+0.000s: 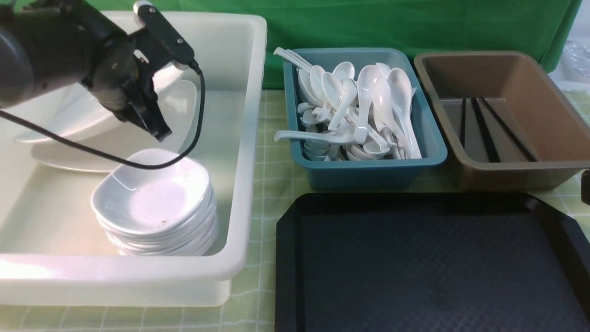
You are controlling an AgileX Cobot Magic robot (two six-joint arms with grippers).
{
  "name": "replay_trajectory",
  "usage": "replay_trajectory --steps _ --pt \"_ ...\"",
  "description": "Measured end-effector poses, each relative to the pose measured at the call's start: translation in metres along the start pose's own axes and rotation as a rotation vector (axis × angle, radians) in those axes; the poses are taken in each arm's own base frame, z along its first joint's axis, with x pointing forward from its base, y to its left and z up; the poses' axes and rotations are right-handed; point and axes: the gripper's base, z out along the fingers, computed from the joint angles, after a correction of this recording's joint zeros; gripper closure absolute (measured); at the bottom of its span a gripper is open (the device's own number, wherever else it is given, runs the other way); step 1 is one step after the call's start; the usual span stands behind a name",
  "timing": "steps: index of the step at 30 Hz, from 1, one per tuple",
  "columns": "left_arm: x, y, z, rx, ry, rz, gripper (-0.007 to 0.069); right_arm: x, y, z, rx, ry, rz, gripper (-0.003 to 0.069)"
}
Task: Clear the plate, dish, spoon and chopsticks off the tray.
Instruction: Use the left arm to put the plate into the large storage box on the left
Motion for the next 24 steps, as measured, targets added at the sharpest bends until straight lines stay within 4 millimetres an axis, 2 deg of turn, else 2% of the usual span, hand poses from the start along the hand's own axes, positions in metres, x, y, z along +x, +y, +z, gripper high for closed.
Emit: replay_trajectory --steps 8,14,17,24 --pt "-0.003 -0.007 0.018 0.009 -0.013 0.002 0.0589 0.002 0.005 0.000 -0.054 0.023 0.018 0.0568" --pt "-0.001 -0.009 0.032 0.043 -0.021 -0.047 0.0526 0.004 0.007 0.000 -0.074 0.047 0.017 0.0568" --pt "0.002 -0.011 0.039 0.067 -0.007 -0.080 0.0438 0.007 0.007 -0.001 -0.077 0.082 0.018 0.0568" --pt "0.001 -0.012 0.040 0.087 -0.022 -0.117 0.0250 0.010 0.008 -0.001 -0.088 0.111 0.021 0.0568"
